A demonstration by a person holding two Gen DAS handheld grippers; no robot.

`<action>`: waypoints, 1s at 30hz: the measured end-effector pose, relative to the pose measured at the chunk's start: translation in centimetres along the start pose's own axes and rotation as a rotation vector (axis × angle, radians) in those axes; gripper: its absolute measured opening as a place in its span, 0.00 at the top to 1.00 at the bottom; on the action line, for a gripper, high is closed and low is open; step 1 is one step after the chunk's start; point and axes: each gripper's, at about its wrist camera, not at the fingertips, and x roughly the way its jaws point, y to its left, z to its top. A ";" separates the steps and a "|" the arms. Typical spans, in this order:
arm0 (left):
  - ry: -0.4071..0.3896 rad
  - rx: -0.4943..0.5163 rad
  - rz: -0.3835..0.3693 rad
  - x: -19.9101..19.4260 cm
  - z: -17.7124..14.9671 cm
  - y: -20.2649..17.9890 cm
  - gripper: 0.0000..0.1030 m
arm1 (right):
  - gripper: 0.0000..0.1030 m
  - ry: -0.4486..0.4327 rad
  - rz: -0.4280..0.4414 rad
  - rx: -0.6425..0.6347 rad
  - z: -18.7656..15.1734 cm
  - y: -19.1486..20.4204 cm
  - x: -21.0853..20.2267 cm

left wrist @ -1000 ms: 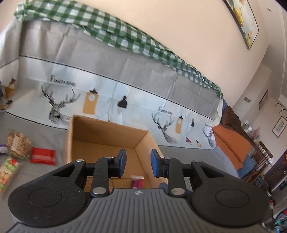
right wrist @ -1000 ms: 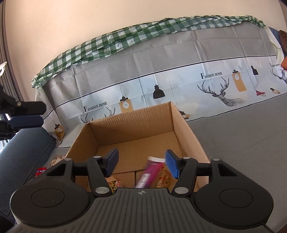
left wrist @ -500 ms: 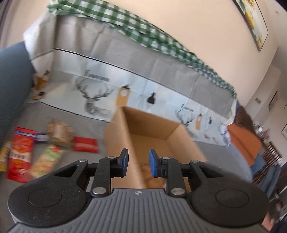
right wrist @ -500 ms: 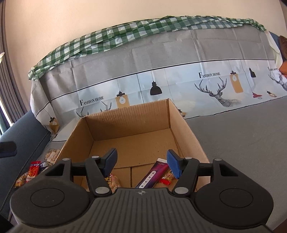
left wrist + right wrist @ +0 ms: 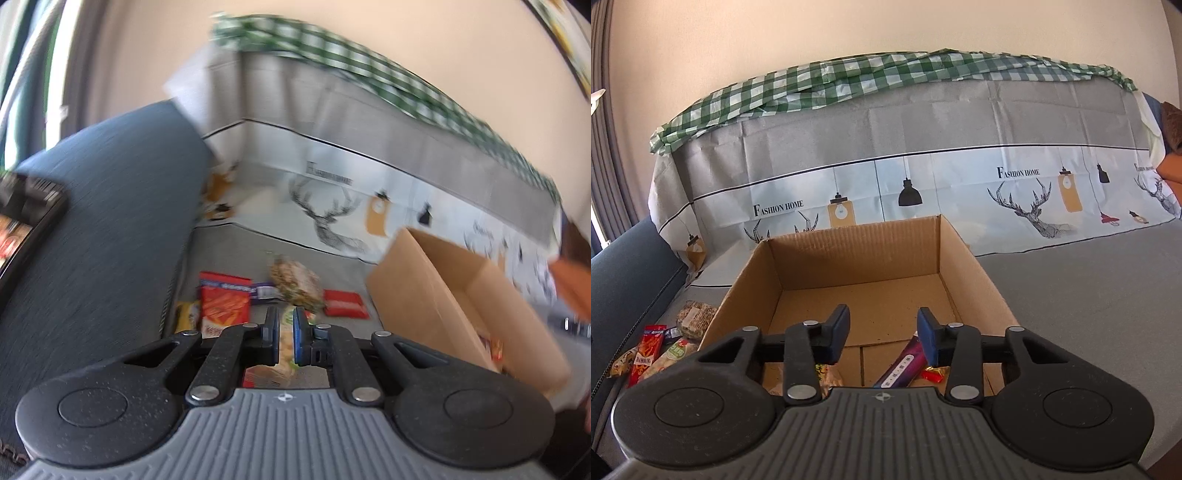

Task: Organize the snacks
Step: 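Swing both tools from the box back toward the snack pile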

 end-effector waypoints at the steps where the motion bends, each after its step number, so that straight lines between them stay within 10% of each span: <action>1: 0.004 -0.021 0.005 0.0 0.2 0.2 0.93 | 0.60 0.001 -0.001 -0.010 0.0 0.3 0.1; 23: 0.075 -0.101 0.067 1.5 0.7 1.4 0.87 | 0.59 -0.001 0.057 -0.108 2.3 7.6 -0.1; 30: 0.072 -0.110 0.084 1.6 0.7 1.6 0.84 | 0.60 0.036 0.252 -0.095 0.2 15.0 0.8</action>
